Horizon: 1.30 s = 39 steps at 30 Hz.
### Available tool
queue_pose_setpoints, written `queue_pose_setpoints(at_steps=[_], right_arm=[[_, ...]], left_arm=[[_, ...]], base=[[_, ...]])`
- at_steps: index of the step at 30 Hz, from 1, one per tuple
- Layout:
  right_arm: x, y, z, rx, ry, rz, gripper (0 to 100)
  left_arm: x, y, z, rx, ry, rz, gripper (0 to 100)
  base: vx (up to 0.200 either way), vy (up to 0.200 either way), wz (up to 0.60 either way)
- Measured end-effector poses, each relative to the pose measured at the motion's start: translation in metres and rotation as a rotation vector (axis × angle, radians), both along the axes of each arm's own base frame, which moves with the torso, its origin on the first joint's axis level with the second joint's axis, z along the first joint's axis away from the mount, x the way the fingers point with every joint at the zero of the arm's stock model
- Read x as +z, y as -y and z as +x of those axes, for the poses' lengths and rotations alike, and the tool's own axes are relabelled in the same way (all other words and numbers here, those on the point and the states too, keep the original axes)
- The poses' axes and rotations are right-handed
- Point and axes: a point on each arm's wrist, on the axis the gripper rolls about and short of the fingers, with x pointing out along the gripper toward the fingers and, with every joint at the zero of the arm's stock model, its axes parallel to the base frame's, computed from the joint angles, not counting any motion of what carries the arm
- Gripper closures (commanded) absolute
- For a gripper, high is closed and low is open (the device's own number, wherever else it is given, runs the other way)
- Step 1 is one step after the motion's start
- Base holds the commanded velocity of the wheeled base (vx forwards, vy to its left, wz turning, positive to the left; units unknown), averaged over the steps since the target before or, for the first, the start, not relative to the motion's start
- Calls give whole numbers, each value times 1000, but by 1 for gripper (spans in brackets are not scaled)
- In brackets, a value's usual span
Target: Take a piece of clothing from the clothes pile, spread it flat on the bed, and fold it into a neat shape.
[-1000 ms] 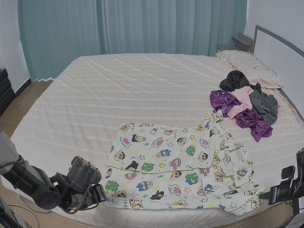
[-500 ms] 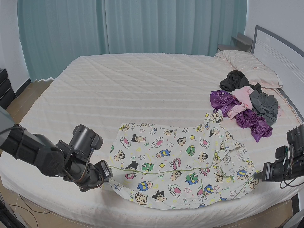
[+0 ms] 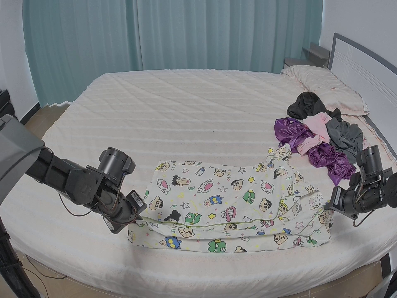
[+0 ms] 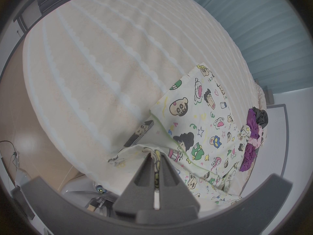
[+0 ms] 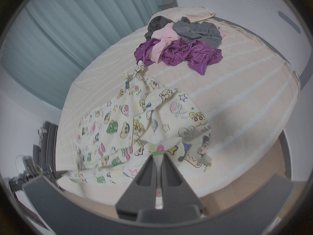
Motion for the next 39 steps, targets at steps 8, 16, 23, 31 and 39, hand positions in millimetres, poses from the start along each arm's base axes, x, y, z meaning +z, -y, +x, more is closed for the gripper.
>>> queue_pose_setpoints(at_steps=[8,16,23,31,39], right_arm=[[-7,0,32,-118,50,89,100],[-16,2,54,-194,37,110,100],[-26,6,63,-231,16,102,100],[-35,7,69,-251,-13,119,100],[-36,7,73,-267,-15,147,0]], left_arm=[[-10,5,25,50,-5,-21,100],[-20,3,42,111,-14,-38,100],[-24,-8,51,162,-23,-43,100],[-29,-4,52,148,-31,-36,100],[-29,-1,57,145,-23,-42,0]], base=[[0,0,0],[0,0,0],[0,0,0],[0,0,0],[0,0,0]])
